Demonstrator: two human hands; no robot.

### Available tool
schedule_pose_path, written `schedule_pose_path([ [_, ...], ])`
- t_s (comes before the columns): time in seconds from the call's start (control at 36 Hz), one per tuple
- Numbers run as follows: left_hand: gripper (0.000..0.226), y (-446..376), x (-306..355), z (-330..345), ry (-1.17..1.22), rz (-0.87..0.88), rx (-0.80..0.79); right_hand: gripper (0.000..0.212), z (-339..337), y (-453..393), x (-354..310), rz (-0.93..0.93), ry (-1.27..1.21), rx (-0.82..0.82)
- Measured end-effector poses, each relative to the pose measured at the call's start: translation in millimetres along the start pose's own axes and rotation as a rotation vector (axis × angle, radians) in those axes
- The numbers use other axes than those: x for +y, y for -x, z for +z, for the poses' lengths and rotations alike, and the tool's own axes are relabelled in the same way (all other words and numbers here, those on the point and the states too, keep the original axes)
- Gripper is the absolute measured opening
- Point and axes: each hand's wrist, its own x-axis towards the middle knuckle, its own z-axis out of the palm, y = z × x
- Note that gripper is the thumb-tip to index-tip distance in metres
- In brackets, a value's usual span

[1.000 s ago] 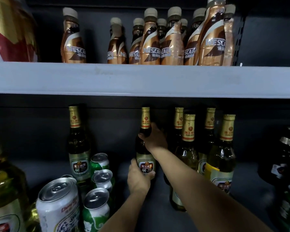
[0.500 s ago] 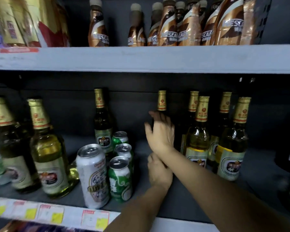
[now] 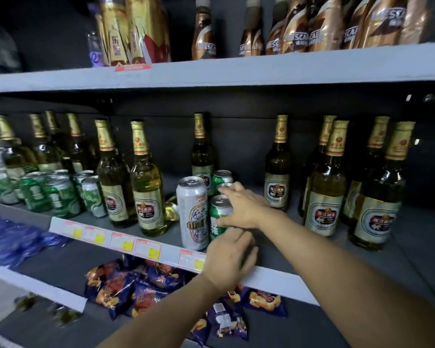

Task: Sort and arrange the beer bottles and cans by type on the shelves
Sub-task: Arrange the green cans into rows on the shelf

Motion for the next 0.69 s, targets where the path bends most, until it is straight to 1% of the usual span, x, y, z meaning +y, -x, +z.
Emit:
schedule_pose_path([
  [0.06,0.014,16,-25,-8,-0.006,-0.004,-0.011,0.090,3,-1,-5,0.020,0.017,0.010],
  [0.11,0.015,17,-42,-25,-0.010,-0.069,0.106,0.088,7,-3,-10,0.044,0.023,0.009],
  [0.17,0.020,12,-57,-35,-0.033,-0.139,0.268,0.086,11,-6,-15,0.077,0.033,0.011],
  [0.22,0.034,-1,-70,-46,-0.059,-0.228,0.375,0.082,14,-7,-20,0.119,0.042,0.028],
  [0.28,0.051,-18,-80,-58,-0.061,-0.260,0.428,0.081,16,-8,-25,0.159,0.047,0.040],
  [0.31,0.058,-27,-85,-63,-0.054,-0.265,0.425,0.082,18,-8,-27,0.180,0.044,0.040],
  [0.33,0.066,-35,-89,-68,-0.035,-0.278,0.383,0.083,19,-8,-29,0.200,0.034,0.039],
  [0.42,0.081,-51,-96,-76,0.114,-0.402,0.099,0.084,22,-9,-33,0.258,-0.006,0.030],
  [0.44,0.080,-52,-97,-76,0.160,-0.445,0.028,0.084,23,-10,-34,0.273,-0.013,0.033],
  [0.5,0.071,-52,-96,-75,0.187,-0.479,-0.027,0.083,25,-10,-35,0.293,-0.018,0.039],
  [0.56,0.066,-52,-94,-78,0.190,-0.476,-0.011,0.081,27,-11,-36,0.305,-0.030,0.037],
  [0.61,0.069,-47,-93,-80,0.193,-0.428,0.026,0.081,24,-11,-37,0.307,-0.017,-0.008],
  [0.64,0.071,-43,-93,-82,0.195,-0.386,0.072,0.082,19,-12,-37,0.317,0.006,-0.053],
  [0.69,0.067,-32,-96,-88,0.221,-0.330,0.252,0.080,3,-14,-40,0.367,0.052,-0.129],
])
